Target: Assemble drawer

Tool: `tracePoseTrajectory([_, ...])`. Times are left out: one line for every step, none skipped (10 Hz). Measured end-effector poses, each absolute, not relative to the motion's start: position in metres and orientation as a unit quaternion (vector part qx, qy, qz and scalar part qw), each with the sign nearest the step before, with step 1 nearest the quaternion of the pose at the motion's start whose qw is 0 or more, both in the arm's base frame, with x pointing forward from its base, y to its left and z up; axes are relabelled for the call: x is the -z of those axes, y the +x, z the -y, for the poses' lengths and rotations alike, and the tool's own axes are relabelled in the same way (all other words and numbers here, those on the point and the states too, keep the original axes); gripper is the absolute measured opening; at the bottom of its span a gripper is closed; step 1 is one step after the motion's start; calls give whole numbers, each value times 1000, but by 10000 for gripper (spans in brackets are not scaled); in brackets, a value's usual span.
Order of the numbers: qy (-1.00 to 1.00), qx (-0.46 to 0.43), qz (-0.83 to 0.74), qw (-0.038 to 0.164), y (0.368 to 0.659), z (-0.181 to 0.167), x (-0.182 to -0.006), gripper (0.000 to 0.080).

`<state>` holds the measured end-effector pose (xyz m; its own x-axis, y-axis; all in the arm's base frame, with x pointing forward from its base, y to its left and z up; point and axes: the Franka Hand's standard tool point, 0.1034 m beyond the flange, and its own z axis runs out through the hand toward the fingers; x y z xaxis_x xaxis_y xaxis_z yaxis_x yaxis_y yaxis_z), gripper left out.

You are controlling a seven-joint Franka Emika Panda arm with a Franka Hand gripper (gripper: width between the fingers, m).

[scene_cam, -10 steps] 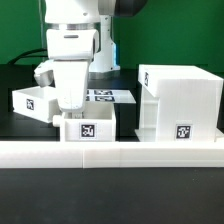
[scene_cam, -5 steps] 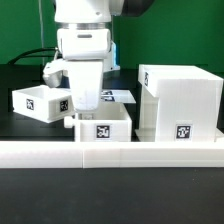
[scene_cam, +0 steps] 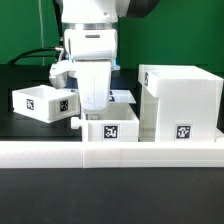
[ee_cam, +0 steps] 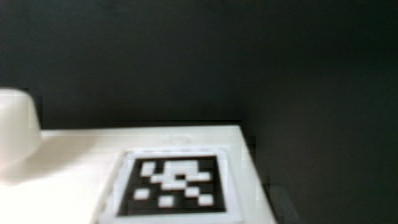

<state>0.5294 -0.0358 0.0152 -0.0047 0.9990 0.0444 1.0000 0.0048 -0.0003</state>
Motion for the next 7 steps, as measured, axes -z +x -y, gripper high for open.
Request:
tracePoseTrajectory([-705,16,709,16,529,36,-15,42])
tracePoseTrajectory([-705,17,709,15,532,31,-15,42])
tracePoseTrajectory([-704,17,710,15,534,27,-15,42])
tracePoseTrajectory([-707,19,707,14,538,22,-15,42])
tracePoseTrajectory([-709,20,705,13,541,15,-14,42])
tracePoseTrajectory([-708,20,706,14,541,13,-14,42])
tracePoseTrajectory([-709,20,705,14,540,15,-14,42])
